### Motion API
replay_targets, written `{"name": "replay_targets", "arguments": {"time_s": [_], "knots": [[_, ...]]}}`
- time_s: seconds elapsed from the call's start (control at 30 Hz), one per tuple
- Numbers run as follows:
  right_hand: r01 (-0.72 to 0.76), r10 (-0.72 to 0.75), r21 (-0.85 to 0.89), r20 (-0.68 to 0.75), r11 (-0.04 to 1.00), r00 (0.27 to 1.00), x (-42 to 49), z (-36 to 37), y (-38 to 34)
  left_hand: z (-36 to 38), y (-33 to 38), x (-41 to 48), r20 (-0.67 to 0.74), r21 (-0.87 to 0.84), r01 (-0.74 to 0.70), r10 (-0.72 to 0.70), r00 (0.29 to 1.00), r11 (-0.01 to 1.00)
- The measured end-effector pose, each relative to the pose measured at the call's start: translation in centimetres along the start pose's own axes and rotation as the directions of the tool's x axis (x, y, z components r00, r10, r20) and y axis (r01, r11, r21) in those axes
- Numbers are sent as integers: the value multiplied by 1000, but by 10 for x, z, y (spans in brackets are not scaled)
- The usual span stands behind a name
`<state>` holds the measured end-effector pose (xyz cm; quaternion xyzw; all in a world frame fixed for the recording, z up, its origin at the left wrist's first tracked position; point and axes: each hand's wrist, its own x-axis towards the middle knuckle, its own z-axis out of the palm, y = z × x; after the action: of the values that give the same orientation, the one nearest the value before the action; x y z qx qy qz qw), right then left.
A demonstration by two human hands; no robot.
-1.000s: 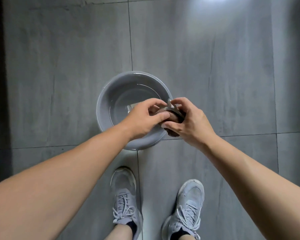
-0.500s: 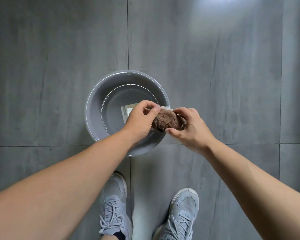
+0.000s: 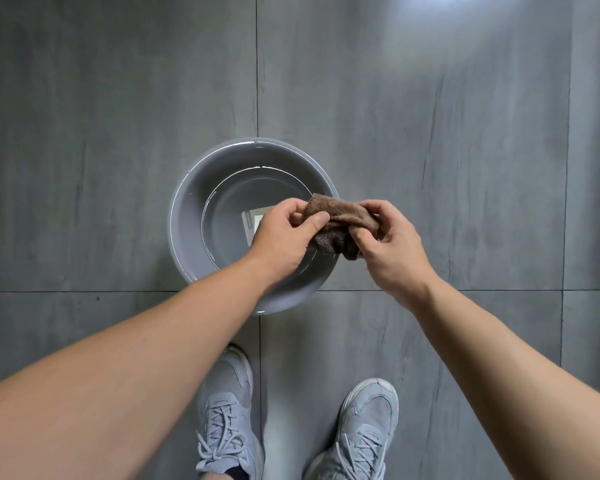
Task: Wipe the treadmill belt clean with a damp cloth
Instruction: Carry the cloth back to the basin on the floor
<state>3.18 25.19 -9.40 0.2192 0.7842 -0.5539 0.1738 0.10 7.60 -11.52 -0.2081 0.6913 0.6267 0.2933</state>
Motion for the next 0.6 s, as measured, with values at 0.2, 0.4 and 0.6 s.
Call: {"name": "replay_targets", "arguments": {"time_s": [0.2, 0.4, 0.6], "knots": [[-367, 339, 333, 142, 868, 930, 1, 7, 3, 2, -7, 2, 80, -40, 105, -102, 992, 994], [-259, 262, 53, -60, 965, 963, 7, 12, 4, -3, -13, 9, 192, -2, 118, -116, 975, 993], [-17, -13, -293, -98, 956, 995, 11, 0, 4, -7, -2, 10, 280, 31, 121, -125, 952, 992]]}}
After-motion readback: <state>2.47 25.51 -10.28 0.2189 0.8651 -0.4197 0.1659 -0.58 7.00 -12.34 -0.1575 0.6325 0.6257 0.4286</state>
